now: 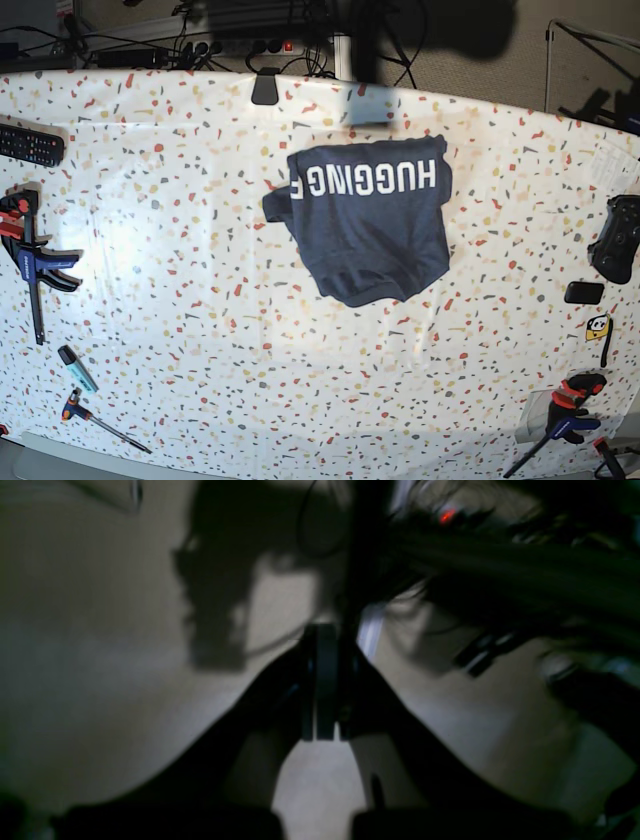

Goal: Fold the T-shirt properly

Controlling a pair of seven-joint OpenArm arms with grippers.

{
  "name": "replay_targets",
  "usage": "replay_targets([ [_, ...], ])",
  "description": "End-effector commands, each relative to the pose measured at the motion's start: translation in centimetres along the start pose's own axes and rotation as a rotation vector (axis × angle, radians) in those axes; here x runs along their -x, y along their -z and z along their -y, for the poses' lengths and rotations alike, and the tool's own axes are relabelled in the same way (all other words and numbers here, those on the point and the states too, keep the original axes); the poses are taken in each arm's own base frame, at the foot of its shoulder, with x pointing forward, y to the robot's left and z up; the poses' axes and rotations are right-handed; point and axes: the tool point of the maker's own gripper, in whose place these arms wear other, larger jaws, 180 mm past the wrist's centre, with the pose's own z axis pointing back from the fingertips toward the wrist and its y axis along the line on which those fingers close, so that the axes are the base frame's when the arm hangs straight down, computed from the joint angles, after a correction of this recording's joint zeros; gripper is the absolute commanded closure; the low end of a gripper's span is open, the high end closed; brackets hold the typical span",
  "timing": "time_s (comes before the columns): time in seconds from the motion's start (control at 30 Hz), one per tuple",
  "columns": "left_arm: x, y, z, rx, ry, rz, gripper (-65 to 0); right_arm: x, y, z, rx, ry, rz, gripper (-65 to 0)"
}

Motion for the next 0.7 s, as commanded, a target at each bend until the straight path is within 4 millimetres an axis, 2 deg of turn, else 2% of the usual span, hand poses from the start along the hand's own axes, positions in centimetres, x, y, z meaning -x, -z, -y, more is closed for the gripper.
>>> replay_targets([
  [0.0, 1.2, 0.3, -0.7, -0.016, -0.017, -0.018, 0.0, 0.0, 0.2, 1.1, 0.004, 0.002, -0.012, 0.0],
  [0.13, 5.4, 3.3, -1.2, -0.044, -0.117, -0.097, 0.0, -0.5, 2.2, 3.8, 0.008, 0.027, -0.084, 0.0],
  [0.3, 7.9, 6.9, -1.5, -0.061, -0.206, -0.144, 0.0, -1.3, 4.7, 4.4, 0.022, -0.06, -0.175, 0.0],
  [0.5, 6.3, 11.4, 0.2, -0.038, -0.299, -0.176, 0.0, -4.2, 8.4, 1.6, 0.041, -0.164, -0.135, 0.0],
  [0.67, 5.5, 13.9, 4.0, 0.015, -0.249, -0.226, 0.0, -4.7, 10.8, -0.5, 0.111, -0.241, -0.154, 0.0],
])
